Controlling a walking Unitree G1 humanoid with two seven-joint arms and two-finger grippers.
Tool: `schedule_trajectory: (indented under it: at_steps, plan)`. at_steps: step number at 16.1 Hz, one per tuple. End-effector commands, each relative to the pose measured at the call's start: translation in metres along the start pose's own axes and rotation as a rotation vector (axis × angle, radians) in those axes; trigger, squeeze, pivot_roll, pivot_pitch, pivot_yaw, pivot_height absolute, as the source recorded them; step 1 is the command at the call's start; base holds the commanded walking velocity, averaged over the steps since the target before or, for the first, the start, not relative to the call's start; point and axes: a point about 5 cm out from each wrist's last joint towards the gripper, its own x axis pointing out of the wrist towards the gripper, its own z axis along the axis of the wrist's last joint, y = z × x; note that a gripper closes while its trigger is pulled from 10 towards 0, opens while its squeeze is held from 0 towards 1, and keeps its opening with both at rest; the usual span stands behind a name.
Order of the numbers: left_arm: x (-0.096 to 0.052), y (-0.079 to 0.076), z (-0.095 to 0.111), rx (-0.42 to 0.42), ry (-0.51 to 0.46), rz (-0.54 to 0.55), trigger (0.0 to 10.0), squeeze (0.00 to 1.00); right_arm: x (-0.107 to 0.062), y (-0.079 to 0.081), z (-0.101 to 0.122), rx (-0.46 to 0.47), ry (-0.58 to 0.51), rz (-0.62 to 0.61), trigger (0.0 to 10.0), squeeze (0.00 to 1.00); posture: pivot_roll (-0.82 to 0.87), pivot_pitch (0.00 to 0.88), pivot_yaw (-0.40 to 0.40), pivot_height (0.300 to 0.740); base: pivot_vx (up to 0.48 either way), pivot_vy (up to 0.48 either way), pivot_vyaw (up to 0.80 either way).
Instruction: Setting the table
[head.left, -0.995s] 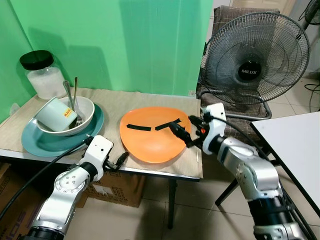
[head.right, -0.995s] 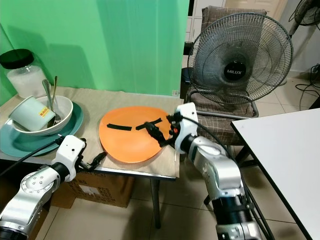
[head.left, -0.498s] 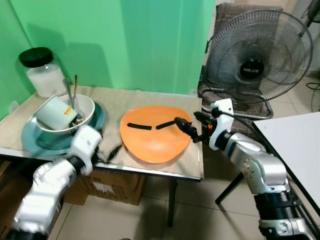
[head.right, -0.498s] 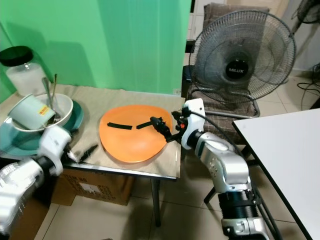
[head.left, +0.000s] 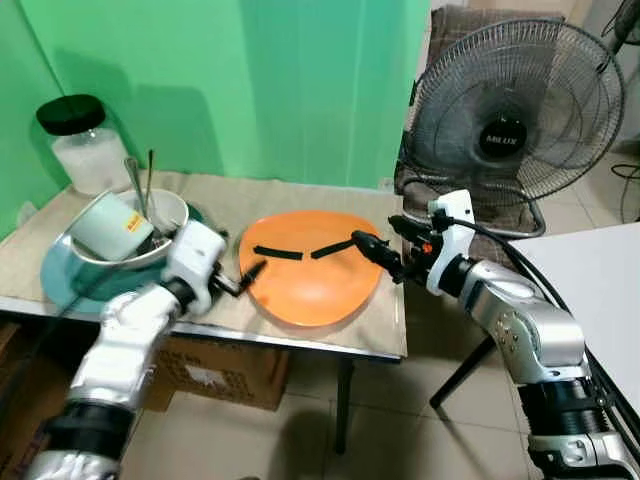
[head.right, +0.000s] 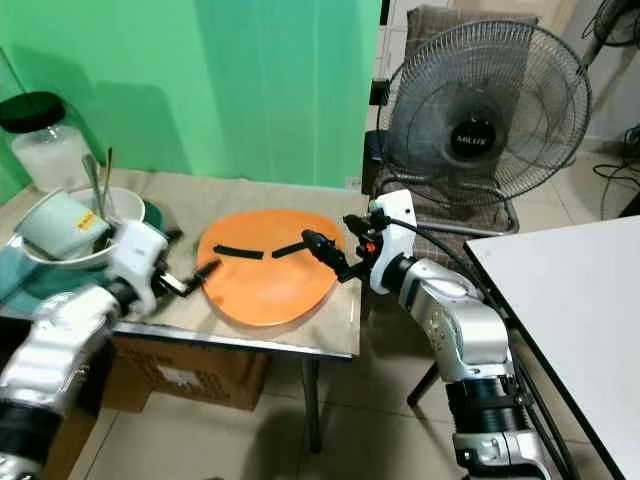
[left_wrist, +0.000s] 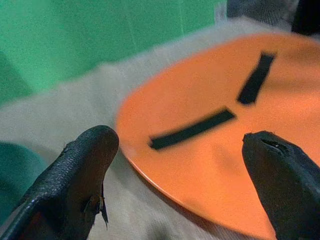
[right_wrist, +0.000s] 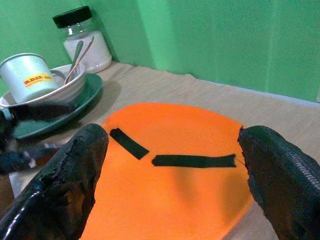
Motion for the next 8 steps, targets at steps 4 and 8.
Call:
schedule_trajectory:
  at_steps: [4, 8]
  plan:
    - [0.001, -0.01, -0.027, 0.057, 0.102, -0.036, 10.0, 0.0, -0.007, 0.0, 0.0, -0.011, -0.017, 0.005, 10.0, 0.0, -0.06, 0.0, 0.031, 0.74, 0.0, 0.0, 0.0]
    - [-0.004, -0.021, -0.044, 0.077, 0.138, -0.06, 10.0, 0.0, -0.003, -0.005, -0.005, 0.003, -0.004, -0.053, 10.0, 0.0, -0.05, 0.0, 0.02, 0.74, 0.0, 0.0, 0.0]
